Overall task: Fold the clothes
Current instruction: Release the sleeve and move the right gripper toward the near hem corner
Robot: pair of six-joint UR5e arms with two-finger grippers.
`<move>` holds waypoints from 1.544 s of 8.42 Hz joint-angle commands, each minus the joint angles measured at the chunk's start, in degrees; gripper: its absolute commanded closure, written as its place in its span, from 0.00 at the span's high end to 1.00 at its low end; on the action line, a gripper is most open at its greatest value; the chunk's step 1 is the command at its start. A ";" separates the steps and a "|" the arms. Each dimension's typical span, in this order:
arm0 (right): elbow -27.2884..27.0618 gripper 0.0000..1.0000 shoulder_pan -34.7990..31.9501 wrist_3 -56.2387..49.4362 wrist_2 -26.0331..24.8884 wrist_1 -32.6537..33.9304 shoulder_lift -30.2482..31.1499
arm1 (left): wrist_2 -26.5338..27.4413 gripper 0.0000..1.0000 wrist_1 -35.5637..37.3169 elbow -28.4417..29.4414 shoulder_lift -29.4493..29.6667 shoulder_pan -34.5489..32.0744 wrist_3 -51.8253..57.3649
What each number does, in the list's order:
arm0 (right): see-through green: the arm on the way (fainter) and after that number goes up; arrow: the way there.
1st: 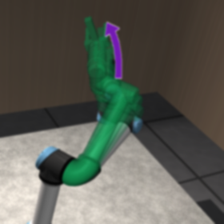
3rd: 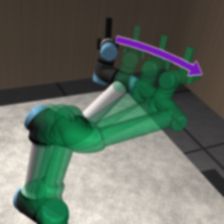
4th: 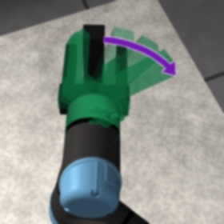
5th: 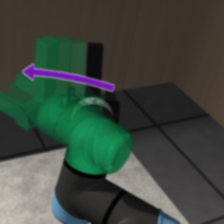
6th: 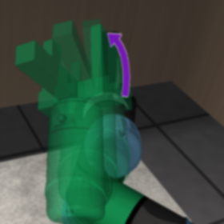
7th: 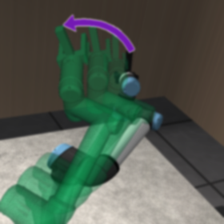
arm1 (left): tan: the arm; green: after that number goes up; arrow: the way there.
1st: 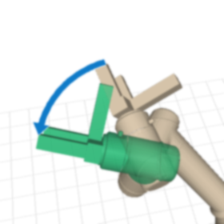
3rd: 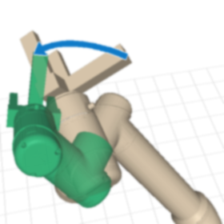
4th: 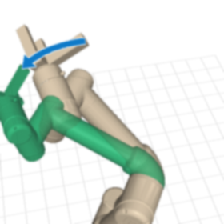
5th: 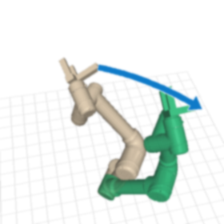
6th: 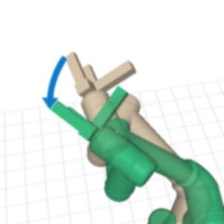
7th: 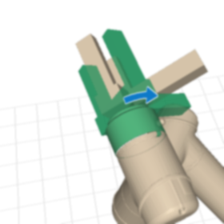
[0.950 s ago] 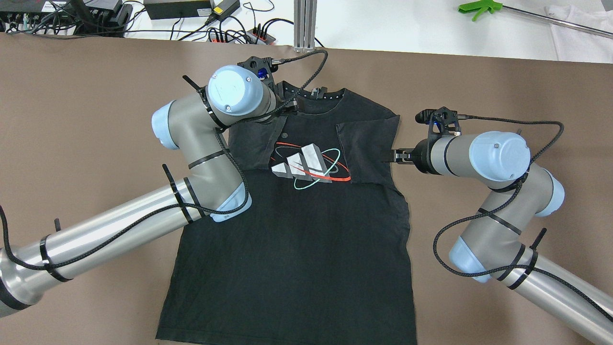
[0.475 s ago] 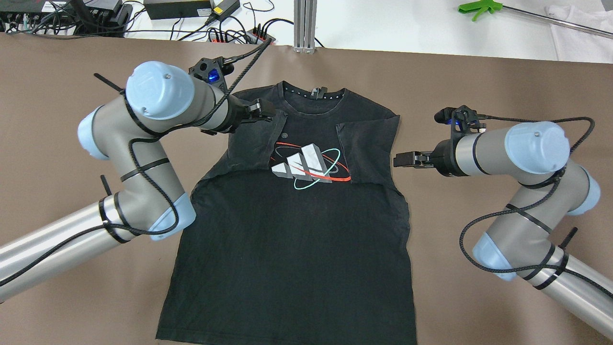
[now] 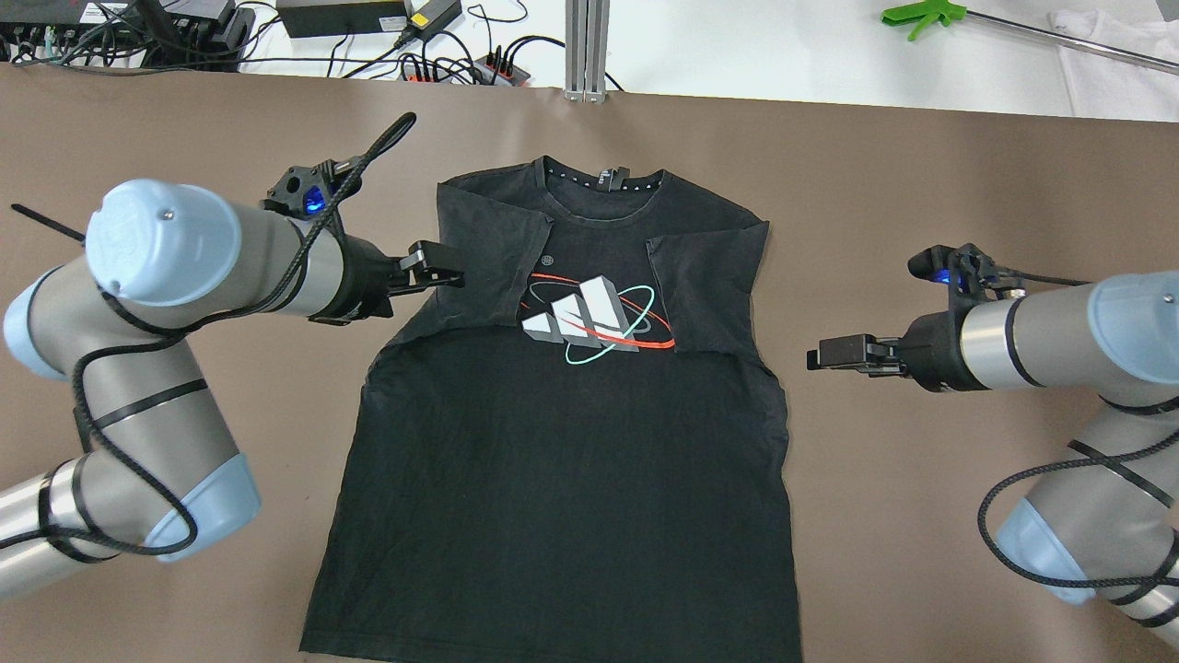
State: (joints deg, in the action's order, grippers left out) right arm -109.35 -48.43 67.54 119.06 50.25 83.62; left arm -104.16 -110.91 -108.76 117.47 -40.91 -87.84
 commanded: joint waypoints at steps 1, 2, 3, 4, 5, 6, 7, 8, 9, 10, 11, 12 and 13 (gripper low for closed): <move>-7.26 0.94 2.01 12.42 5.38 -5.56 9.17 | 0.53 1.00 -0.01 -9.09 -7.94 1.96 -3.73; -7.10 0.94 4.89 12.44 5.22 -8.73 11.63 | 1.23 1.00 -0.10 -9.45 -9.01 2.75 -3.92; -7.10 0.94 7.53 12.53 4.96 -11.37 12.96 | 3.50 1.00 -0.10 -9.54 -9.02 4.07 -4.09; -6.93 0.94 10.95 12.53 5.04 -12.71 13.24 | 5.53 1.00 -0.01 -10.07 -9.02 5.21 -4.01; -6.58 0.94 14.03 12.70 4.34 -12.81 13.76 | 5.81 1.00 0.16 -10.85 -9.10 5.57 -4.01; -6.58 0.94 15.89 14.01 2.34 -12.98 14.46 | 6.24 1.00 0.25 -11.04 -9.19 5.57 -4.01; -6.49 0.94 18.69 14.11 0.14 -13.07 14.56 | 6.68 1.00 0.25 -11.04 -9.19 5.66 -4.01; -6.40 0.94 21.33 14.11 -2.67 -13.07 15.17 | 7.04 1.00 0.34 -10.95 -9.19 5.66 -4.01; -6.49 0.94 23.88 14.28 -4.52 -13.07 15.52 | 7.30 1.00 0.34 -10.95 -9.19 5.66 -3.92; -6.23 0.94 26.00 16.20 -6.63 -13.07 15.61 | 7.39 1.00 0.34 -10.95 -9.71 5.75 -3.92; -6.14 0.94 28.80 17.70 -9.35 -13.16 15.87 | 7.39 1.00 0.34 -10.95 -9.89 5.75 -3.92; -6.05 0.94 31.87 18.32 -12.42 -13.07 15.96 | 7.39 1.00 0.34 -10.95 -9.98 5.75 -3.92; -5.96 0.94 34.26 20.15 -14.54 -13.07 15.96 | 7.39 1.00 0.34 -10.95 -9.98 5.66 -3.83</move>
State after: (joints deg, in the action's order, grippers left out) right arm -115.49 -19.05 85.10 109.11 37.15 99.44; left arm -96.80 -110.57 -119.71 107.62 -35.17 -91.76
